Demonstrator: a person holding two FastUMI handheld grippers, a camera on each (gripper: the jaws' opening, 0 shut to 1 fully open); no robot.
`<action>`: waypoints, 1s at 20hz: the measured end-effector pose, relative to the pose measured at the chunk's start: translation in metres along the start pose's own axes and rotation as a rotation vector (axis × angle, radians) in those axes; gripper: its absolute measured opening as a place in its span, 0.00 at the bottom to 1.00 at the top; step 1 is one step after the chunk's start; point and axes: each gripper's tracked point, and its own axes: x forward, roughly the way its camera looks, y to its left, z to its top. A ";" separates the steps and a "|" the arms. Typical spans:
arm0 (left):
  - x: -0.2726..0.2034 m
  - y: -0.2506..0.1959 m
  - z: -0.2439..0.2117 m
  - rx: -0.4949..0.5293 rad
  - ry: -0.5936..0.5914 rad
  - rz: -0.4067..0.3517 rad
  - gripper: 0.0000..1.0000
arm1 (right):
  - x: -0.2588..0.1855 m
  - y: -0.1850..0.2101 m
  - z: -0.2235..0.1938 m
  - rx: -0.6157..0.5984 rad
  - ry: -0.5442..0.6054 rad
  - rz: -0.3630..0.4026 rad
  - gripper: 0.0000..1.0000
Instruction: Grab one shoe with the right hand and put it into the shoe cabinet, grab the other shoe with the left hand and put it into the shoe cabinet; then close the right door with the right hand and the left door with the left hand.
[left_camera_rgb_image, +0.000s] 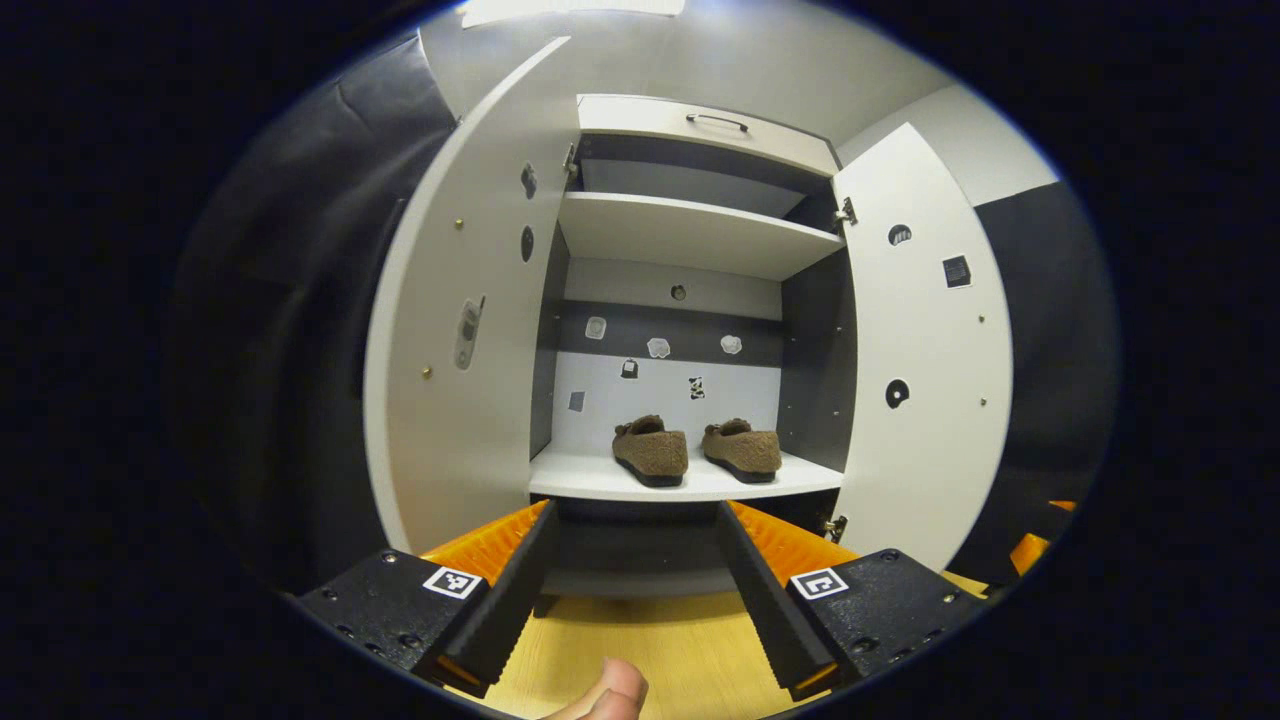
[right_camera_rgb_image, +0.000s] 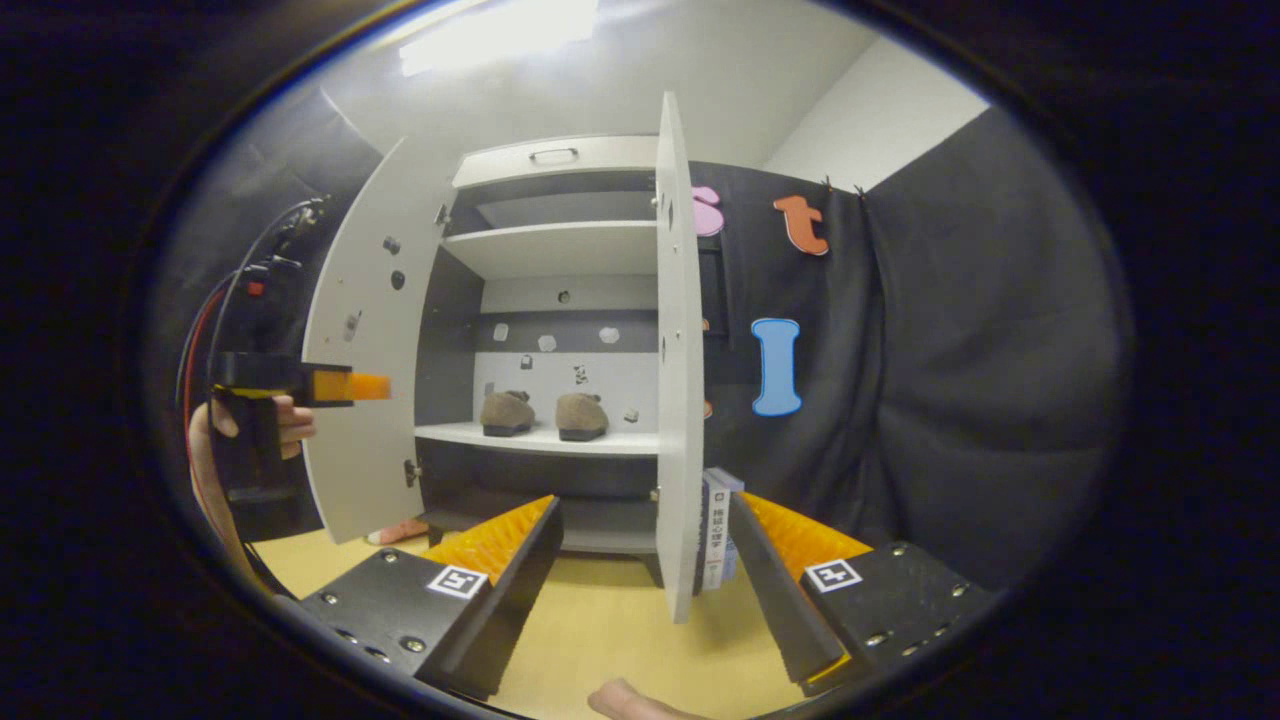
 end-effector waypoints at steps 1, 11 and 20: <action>-0.012 -0.001 -0.002 0.001 0.001 -0.007 0.93 | 0.002 -0.010 0.000 -0.025 0.007 -0.008 0.99; -0.082 0.010 -0.008 0.060 -0.047 -0.015 0.96 | 0.068 -0.136 0.026 0.045 0.090 -0.047 0.97; -0.106 0.010 -0.007 0.029 -0.082 -0.083 0.96 | 0.143 -0.206 0.068 0.153 0.145 -0.010 0.97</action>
